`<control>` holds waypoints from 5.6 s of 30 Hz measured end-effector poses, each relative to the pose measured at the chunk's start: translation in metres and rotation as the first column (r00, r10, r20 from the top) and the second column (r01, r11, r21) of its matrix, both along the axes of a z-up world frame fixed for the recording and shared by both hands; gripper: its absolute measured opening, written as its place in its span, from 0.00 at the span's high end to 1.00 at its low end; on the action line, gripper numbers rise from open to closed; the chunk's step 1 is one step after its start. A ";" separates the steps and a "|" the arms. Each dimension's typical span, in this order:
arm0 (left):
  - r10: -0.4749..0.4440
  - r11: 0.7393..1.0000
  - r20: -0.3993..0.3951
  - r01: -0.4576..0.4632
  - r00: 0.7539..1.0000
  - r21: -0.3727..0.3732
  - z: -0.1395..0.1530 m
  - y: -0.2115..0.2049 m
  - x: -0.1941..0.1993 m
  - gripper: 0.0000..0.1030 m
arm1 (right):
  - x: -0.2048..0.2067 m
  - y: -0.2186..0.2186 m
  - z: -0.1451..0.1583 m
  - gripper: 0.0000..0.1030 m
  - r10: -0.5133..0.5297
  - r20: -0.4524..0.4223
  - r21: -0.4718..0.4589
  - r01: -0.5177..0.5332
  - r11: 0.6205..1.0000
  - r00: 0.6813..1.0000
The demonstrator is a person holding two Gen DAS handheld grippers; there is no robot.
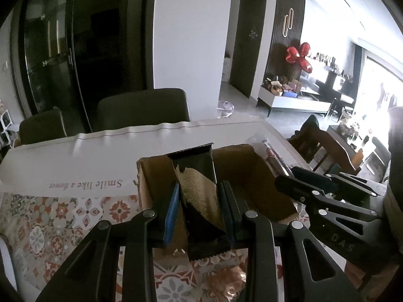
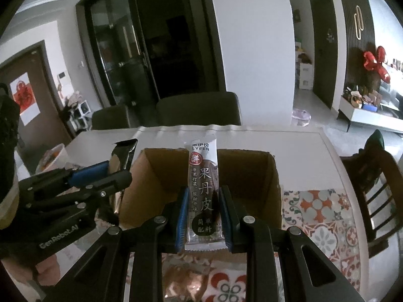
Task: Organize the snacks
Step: 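Lower both snacks into the box and open both tools, then move both tools back toward the gold ball candy and small white candy, then grasp the gold foil ball candy with the left tool while the right tool grasps the small clear-wrapped candy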
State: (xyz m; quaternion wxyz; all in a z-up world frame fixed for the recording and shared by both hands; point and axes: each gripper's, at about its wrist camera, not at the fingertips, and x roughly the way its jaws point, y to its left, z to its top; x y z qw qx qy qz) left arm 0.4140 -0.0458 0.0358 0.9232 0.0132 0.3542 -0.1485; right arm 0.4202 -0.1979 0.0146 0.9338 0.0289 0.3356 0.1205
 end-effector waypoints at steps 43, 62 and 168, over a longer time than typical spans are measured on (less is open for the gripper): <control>-0.116 0.992 0.118 0.109 0.986 0.067 -0.026 0.022 -0.120 0.40 | -0.118 0.004 -0.029 0.42 -0.191 0.107 -0.022 0.194 0.981 0.976; -0.163 0.983 0.060 0.157 0.985 0.097 -0.088 0.036 -0.174 0.40 | -0.170 0.022 -0.084 0.42 -0.181 0.044 -0.071 0.184 0.980 0.982; 0.058 0.998 -0.095 -0.060 0.994 -0.017 -0.174 0.101 -0.117 0.72 | -0.067 0.119 -0.178 0.59 0.041 -0.187 -0.044 -0.050 0.998 0.982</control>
